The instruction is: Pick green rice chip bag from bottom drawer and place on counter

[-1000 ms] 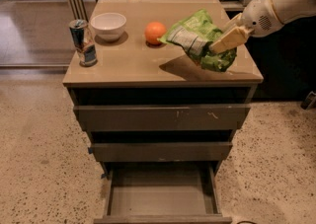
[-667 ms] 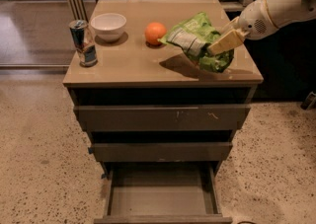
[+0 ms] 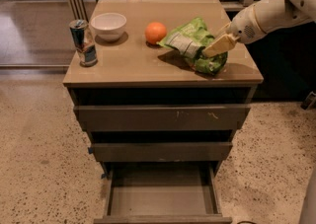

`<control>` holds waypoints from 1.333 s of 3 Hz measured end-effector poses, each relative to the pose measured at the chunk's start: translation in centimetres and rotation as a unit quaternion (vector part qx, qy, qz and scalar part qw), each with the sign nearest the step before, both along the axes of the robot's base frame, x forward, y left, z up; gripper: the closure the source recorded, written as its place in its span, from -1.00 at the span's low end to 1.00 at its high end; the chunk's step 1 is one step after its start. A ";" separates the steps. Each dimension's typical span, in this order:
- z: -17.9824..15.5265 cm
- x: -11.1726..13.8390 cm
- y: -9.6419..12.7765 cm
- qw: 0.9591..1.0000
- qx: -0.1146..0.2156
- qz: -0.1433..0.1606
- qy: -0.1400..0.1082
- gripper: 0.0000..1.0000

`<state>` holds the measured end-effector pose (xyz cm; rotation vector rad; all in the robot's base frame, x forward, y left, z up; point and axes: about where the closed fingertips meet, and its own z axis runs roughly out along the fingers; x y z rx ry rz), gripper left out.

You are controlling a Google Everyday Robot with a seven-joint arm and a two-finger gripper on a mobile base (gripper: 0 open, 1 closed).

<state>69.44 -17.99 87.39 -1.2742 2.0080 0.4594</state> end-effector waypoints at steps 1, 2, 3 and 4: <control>0.0 0.0 0.0 1.000 0.000 0.000 0.000 0.49; 0.0 0.0 0.0 1.000 0.000 0.000 0.000 -0.13; 0.0 0.0 0.0 1.000 0.000 0.000 0.000 -0.59; 0.0 0.0 0.0 1.000 0.000 0.000 0.000 -1.00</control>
Offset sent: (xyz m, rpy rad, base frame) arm 0.0002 0.0001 -0.0003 -0.0001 0.0002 0.0001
